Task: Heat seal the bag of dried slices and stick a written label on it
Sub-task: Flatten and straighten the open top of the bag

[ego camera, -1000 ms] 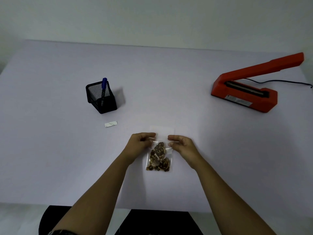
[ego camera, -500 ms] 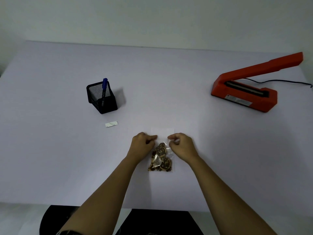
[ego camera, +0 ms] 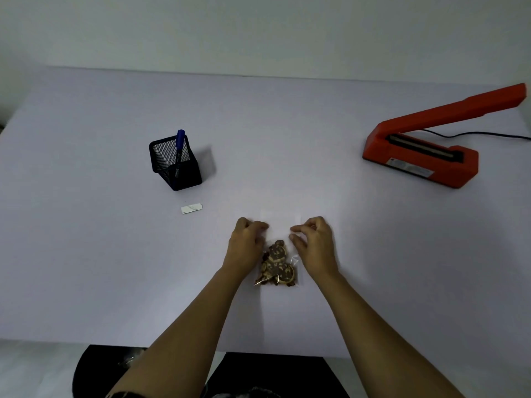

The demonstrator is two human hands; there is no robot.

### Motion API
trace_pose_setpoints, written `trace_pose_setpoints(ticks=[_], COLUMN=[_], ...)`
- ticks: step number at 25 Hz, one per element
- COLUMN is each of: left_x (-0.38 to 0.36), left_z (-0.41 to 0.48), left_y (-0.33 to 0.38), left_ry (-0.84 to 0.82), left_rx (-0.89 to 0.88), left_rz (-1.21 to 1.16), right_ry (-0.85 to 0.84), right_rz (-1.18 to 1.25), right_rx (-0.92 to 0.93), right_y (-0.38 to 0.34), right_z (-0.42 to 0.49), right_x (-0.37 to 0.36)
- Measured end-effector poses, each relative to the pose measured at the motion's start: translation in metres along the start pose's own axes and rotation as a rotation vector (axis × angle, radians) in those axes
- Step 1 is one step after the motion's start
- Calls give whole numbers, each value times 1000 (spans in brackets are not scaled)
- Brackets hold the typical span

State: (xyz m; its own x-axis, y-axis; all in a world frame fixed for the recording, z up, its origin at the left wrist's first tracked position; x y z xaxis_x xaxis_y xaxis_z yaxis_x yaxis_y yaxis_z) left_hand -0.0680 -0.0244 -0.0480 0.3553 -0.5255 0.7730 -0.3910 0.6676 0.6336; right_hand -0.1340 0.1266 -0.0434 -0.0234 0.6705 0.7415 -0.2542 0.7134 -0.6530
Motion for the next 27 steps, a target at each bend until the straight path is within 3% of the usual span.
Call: trace_pose_setpoints(ticks=[5, 13, 18, 21, 27], left_x=[-6, -17, -18, -22, -23], left_z=[-1, 10, 24, 25, 23], left_y=[21, 19, 12, 11, 8], left_ry=[-74, -204, -281, -318, -342], left_rx=[-250, -430, -362, -339, -344], left_rz=[39, 133, 180, 210, 236], right_ry=[-165, -255, -319, -252, -249], right_rz=[-86, -95, -76, -55, -145], right_rx=[336, 260, 124, 36, 115], right_y=[-29, -21, -10, -9, -13], right_z=[-3, 9, 16, 20, 19], right_x=[-13, -16, -18, -16, -17])
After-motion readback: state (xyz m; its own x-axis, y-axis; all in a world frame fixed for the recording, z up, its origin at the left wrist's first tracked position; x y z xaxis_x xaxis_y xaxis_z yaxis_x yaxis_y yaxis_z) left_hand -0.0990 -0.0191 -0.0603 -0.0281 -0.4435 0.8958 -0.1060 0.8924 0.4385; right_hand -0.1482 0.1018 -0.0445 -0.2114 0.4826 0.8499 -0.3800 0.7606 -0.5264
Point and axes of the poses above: each hand's wrist, its own z-axis towards the middle knuckle, its own x-axis out of the back of the hand, y = z × x, the point moved 10 cm from there along z, towards the middle knuckle, and after that the axes turned 15 degrees about y, right-handed, at the moved point
